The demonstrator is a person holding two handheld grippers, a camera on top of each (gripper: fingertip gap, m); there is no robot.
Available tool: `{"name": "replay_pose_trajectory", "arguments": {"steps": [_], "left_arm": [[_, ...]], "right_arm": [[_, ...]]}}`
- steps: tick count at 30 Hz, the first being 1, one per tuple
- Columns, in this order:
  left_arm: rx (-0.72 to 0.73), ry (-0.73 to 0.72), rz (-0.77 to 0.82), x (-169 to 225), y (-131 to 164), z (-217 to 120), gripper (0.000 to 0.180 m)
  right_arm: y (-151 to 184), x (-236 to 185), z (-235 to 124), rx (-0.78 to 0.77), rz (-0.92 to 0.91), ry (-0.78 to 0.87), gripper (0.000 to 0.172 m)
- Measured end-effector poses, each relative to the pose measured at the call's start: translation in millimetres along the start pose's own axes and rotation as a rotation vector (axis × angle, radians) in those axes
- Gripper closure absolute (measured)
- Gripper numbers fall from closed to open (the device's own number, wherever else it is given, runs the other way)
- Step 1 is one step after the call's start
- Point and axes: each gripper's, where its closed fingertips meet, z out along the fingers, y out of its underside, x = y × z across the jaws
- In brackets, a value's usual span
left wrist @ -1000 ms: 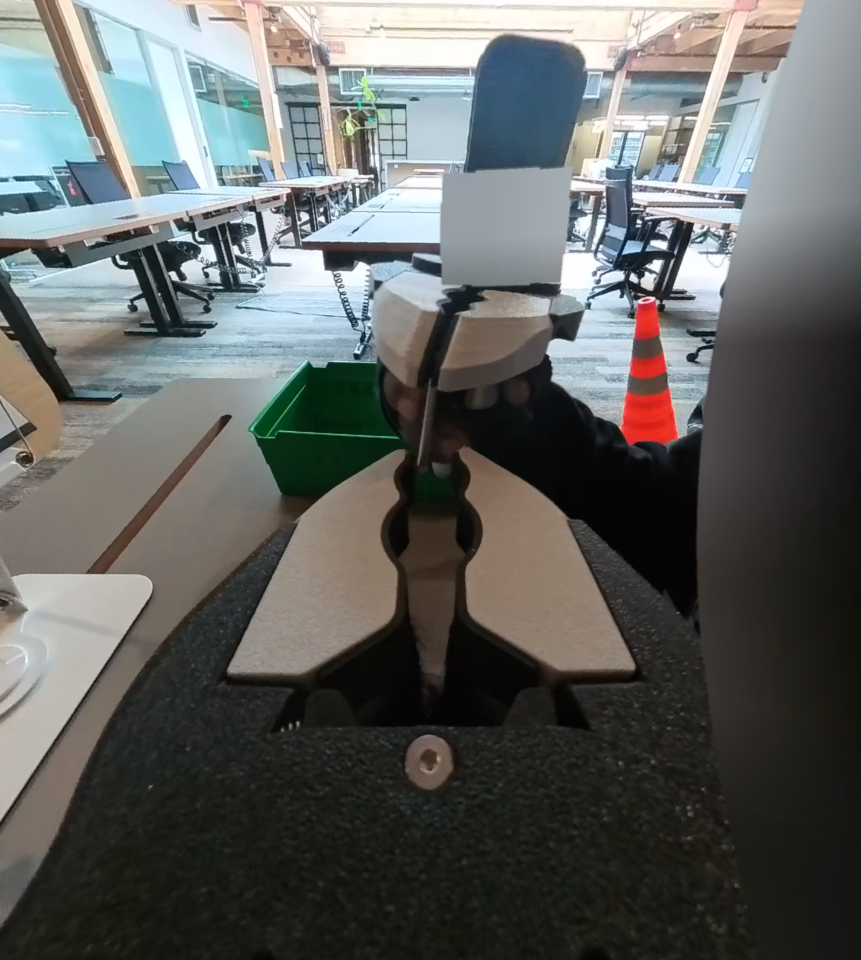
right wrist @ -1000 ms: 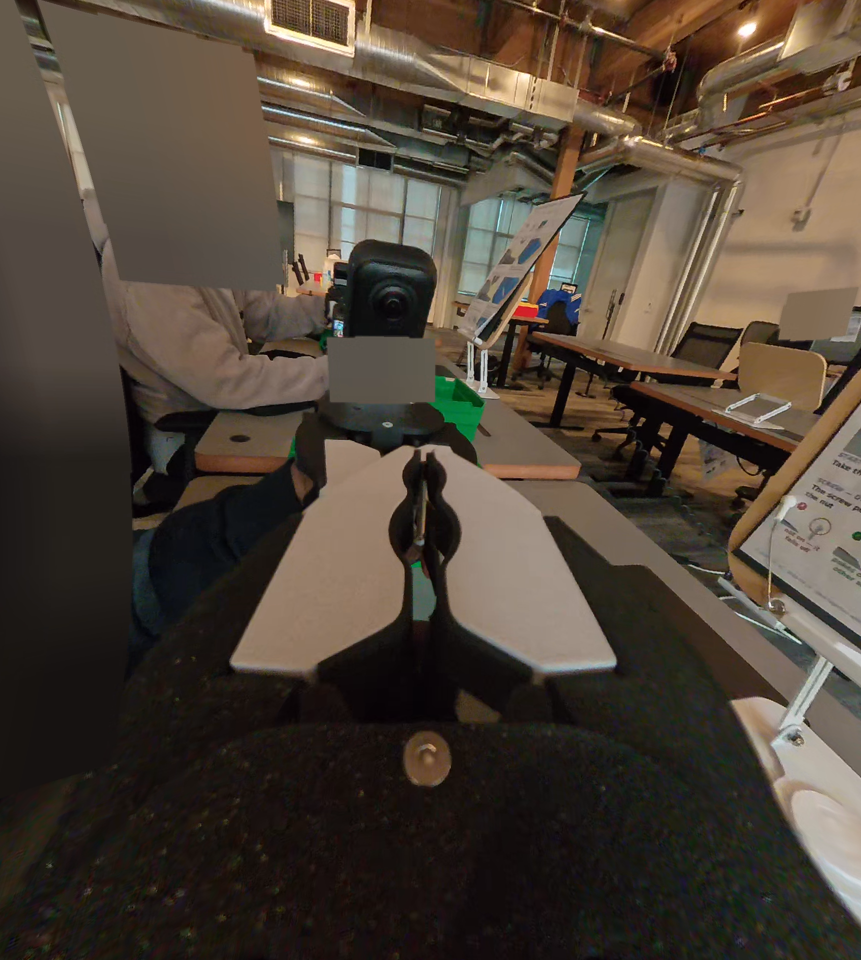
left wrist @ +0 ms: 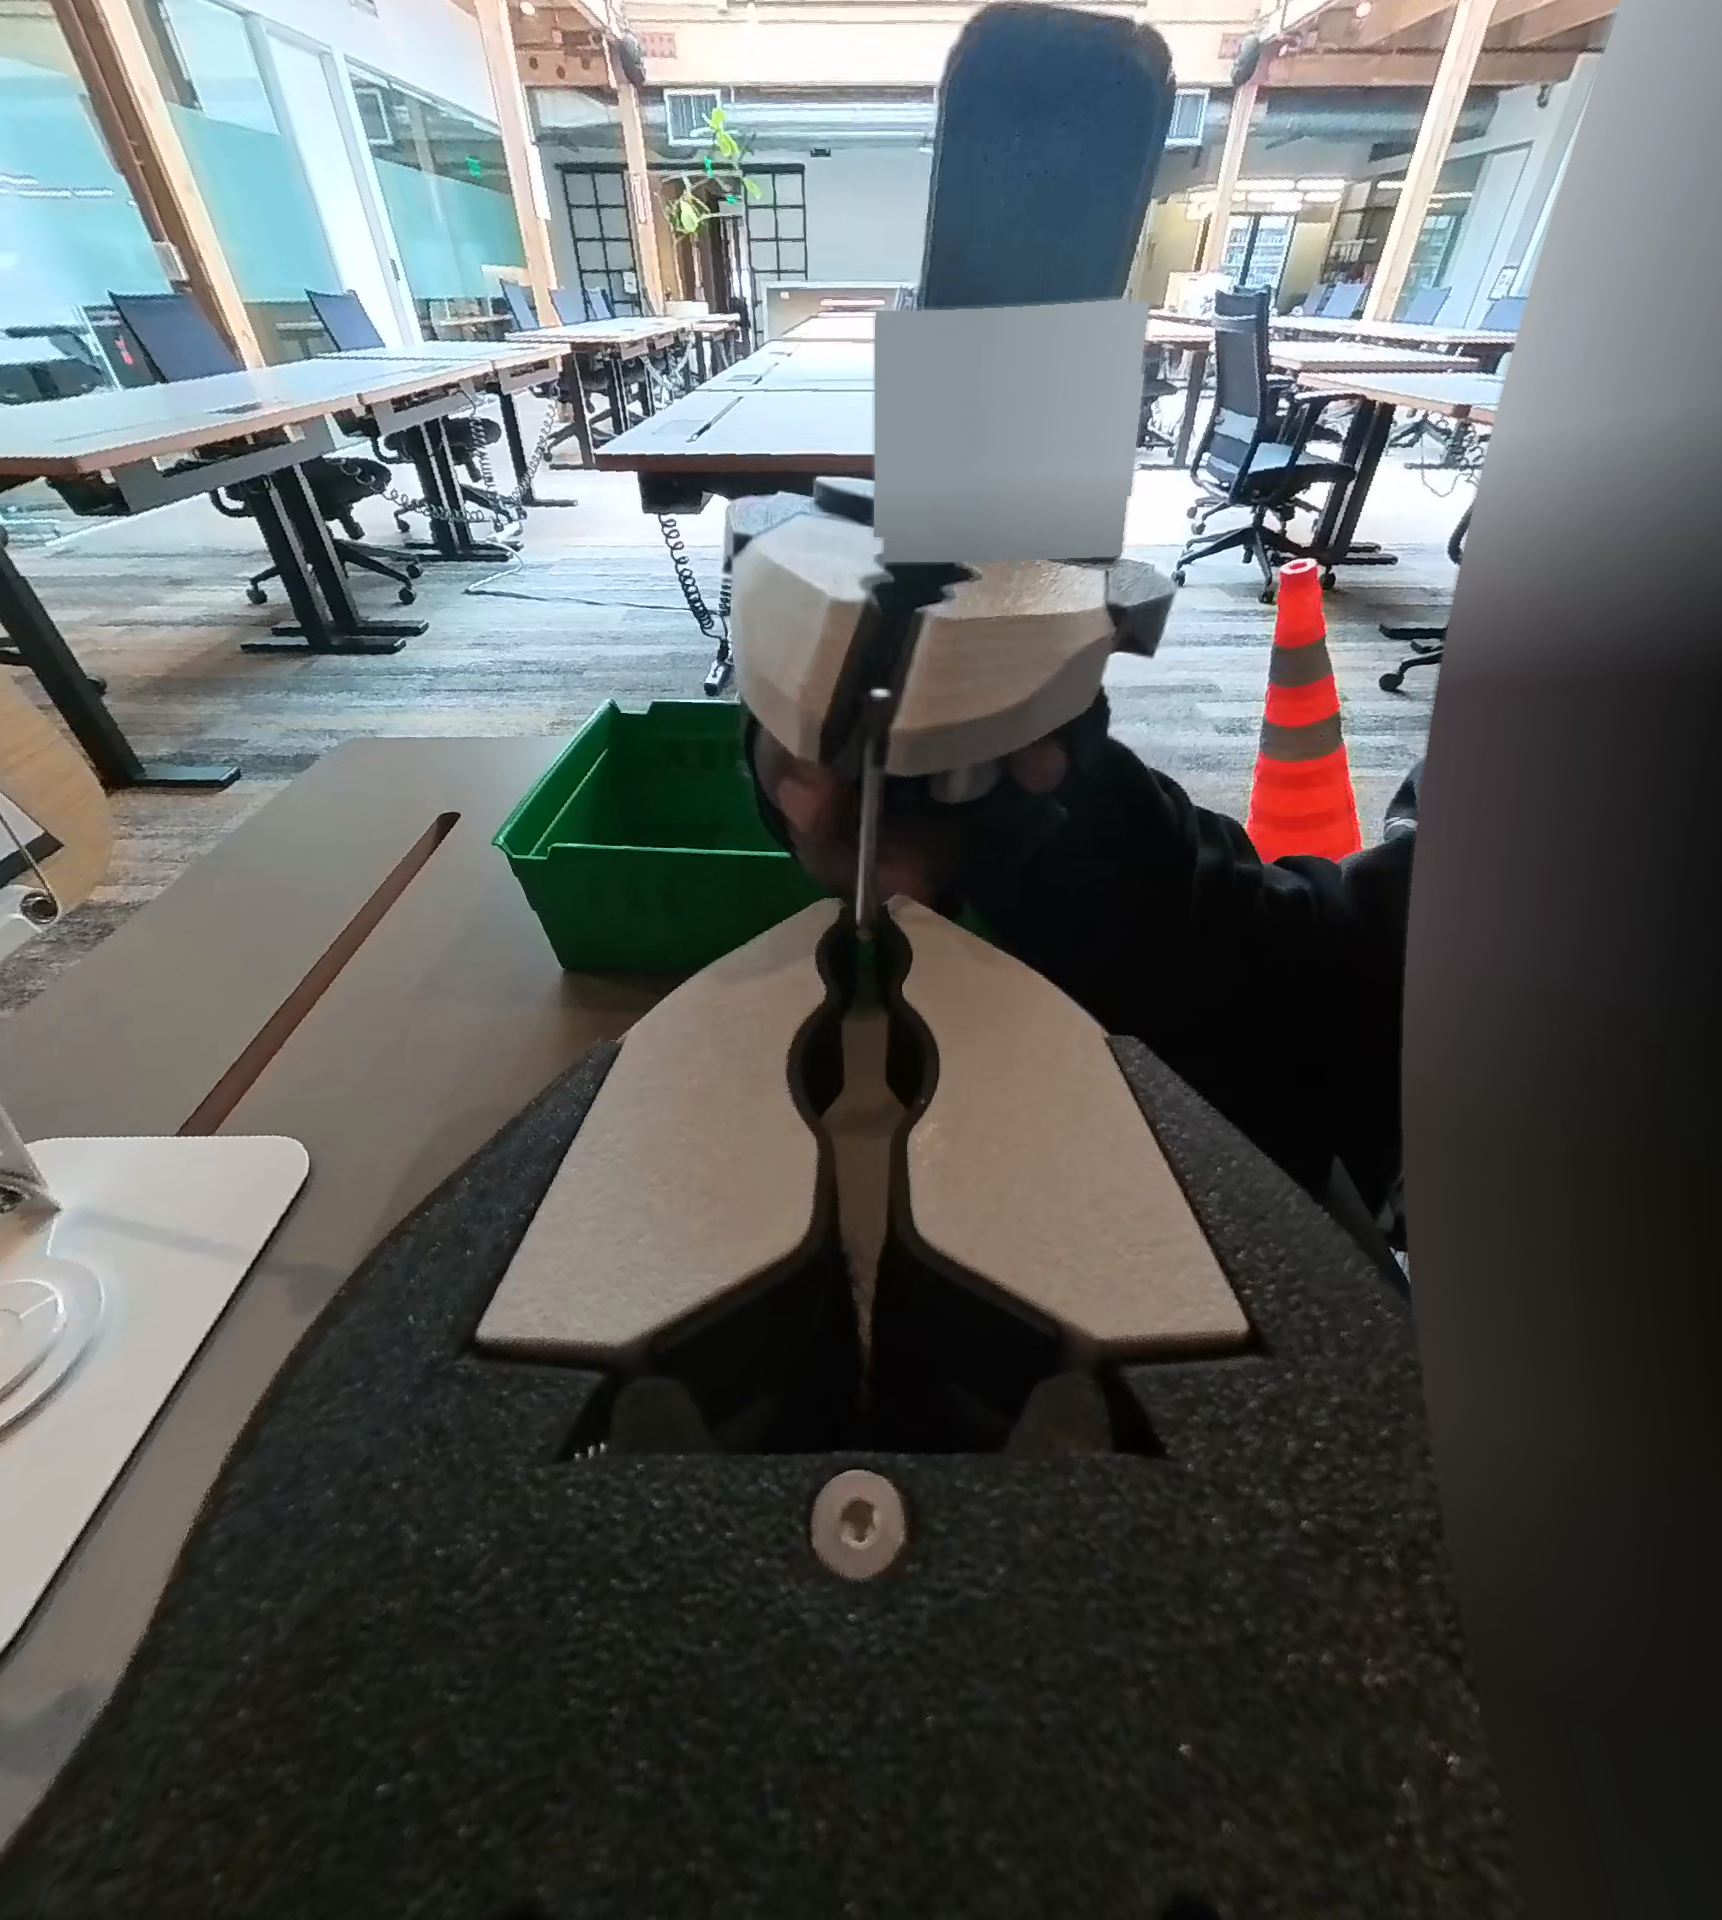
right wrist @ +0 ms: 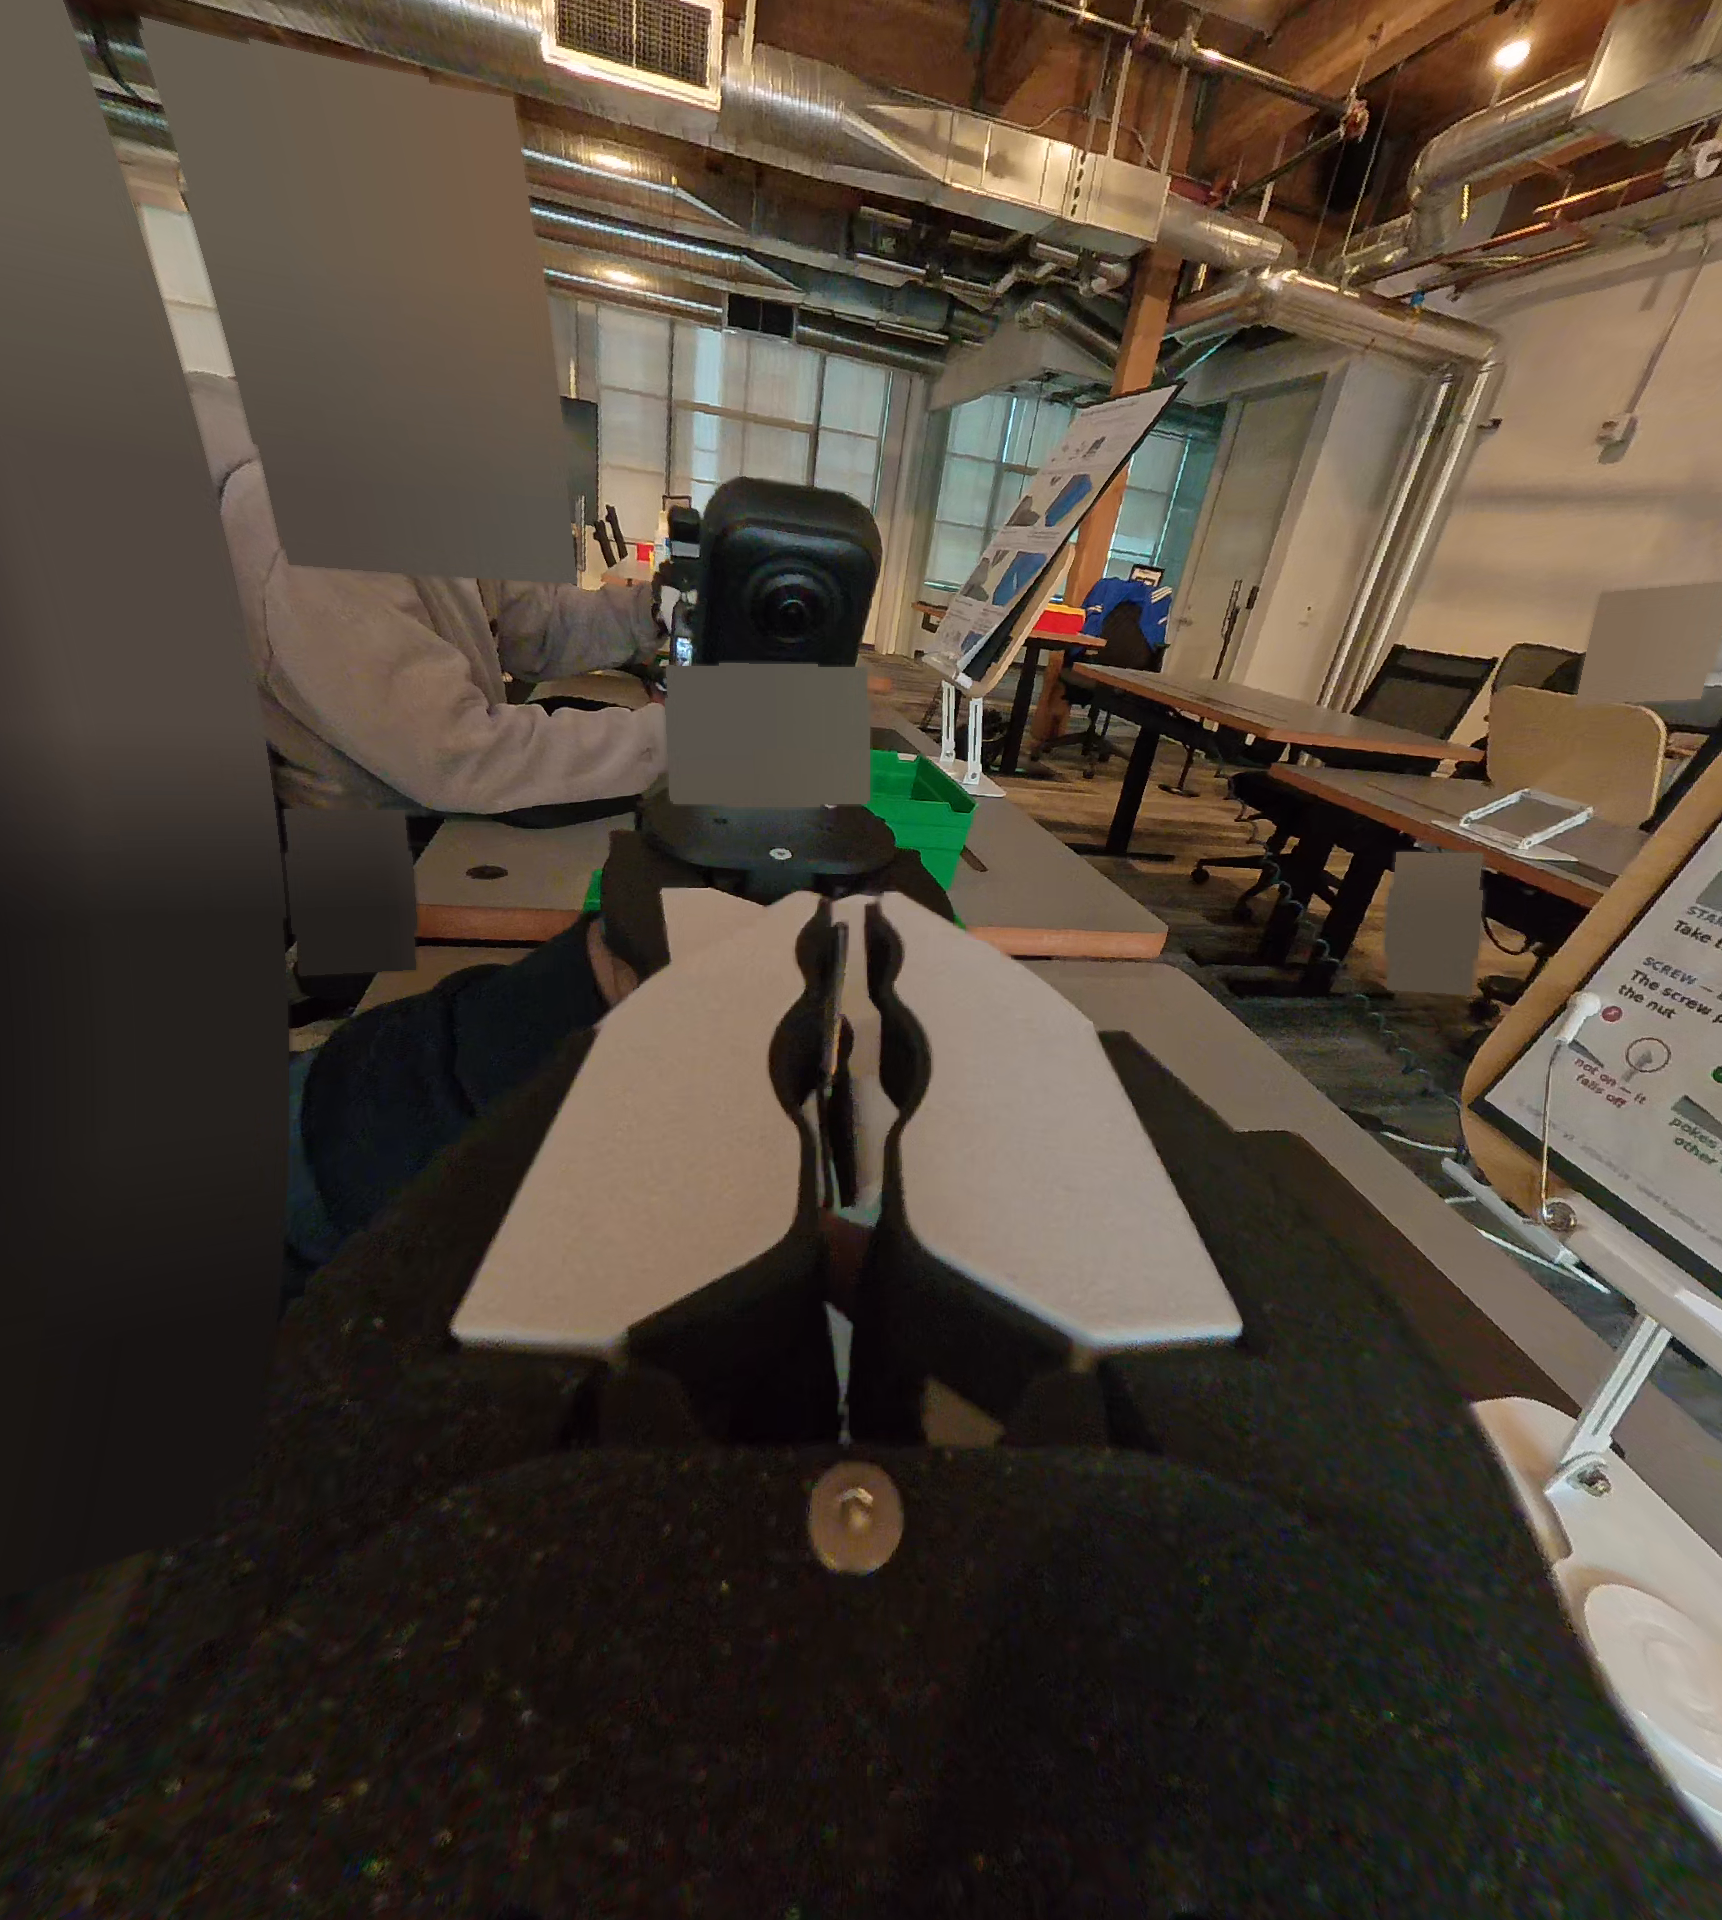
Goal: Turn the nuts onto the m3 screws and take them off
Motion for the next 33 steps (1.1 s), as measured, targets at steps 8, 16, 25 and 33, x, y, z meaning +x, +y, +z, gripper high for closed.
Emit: {"name": "replay_pose_trajectory", "arguments": {"steps": [8,16,25,33], "left_arm": [[0.126,-0.076,-0.026,-12,-9,-3,0.179],[0.160,-0.117,-0.063,-3,31,-15,0.179],[0.153,-0.060,-0.127,30,102,-29,0.179],[0.138,-0.047,-0.138,38,133,-45,0.179]], "right_arm": [[-10,-1,-16,-0.005,-0.015,-0.001,0.142],[-8,-10,-18,-0.094,-0.045,0.025,0.144],[81,-33,-62,-0.565,0.037,0.028,0.126],[183,-56,-90,-1.046,0.062,-0.078,0.133]]}}
